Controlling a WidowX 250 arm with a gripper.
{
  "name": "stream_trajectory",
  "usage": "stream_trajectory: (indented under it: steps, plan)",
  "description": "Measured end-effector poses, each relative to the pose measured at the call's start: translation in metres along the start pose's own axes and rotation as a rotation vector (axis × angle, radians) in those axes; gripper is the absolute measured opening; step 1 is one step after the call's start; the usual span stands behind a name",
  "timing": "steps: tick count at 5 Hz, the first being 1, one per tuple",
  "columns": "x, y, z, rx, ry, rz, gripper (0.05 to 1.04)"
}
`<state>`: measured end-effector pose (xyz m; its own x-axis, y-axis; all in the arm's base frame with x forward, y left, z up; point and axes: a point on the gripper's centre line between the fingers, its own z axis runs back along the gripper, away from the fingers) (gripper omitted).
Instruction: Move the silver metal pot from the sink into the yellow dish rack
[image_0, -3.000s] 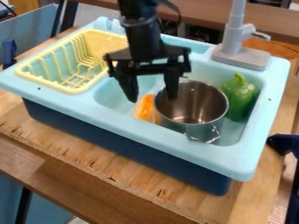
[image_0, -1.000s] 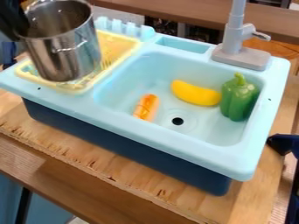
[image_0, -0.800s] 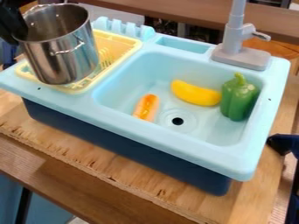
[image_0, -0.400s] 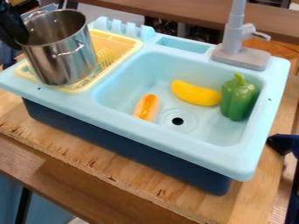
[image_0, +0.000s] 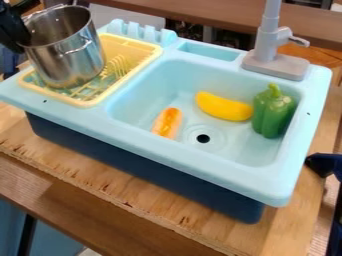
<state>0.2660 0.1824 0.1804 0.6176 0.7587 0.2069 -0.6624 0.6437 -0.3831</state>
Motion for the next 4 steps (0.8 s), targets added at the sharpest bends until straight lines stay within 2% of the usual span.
stream_trajectory:
  steps: [3, 4]
  plan:
    - [-0.002, 0.006, -0.028, 0.050, 0.077, -0.008, 0.072]
    - [-0.008, 0.002, -0.030, 0.074, 0.108, -0.021, 0.232]
